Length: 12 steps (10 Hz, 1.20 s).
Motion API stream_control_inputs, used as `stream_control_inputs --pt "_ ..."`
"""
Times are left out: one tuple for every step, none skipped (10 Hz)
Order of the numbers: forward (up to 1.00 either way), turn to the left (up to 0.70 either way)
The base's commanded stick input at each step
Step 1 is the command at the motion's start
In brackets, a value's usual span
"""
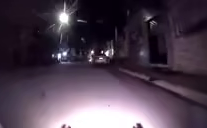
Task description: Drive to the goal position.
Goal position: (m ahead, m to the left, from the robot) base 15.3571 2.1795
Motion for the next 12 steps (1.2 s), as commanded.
stream_control_inputs --pt "0.60 0.15" --pt "0.60 0.15" --pt "0.60 0.15" --pt "0.60 0.15" --pt "0.60 0.15" --pt "0.60 0.15" --pt "0.60 0.09" --pt "0.60 0.00" --pt "0.60 0.00" --pt "0.60 0.00" --pt "0.60 0.00" --pt "0.60 0.00"
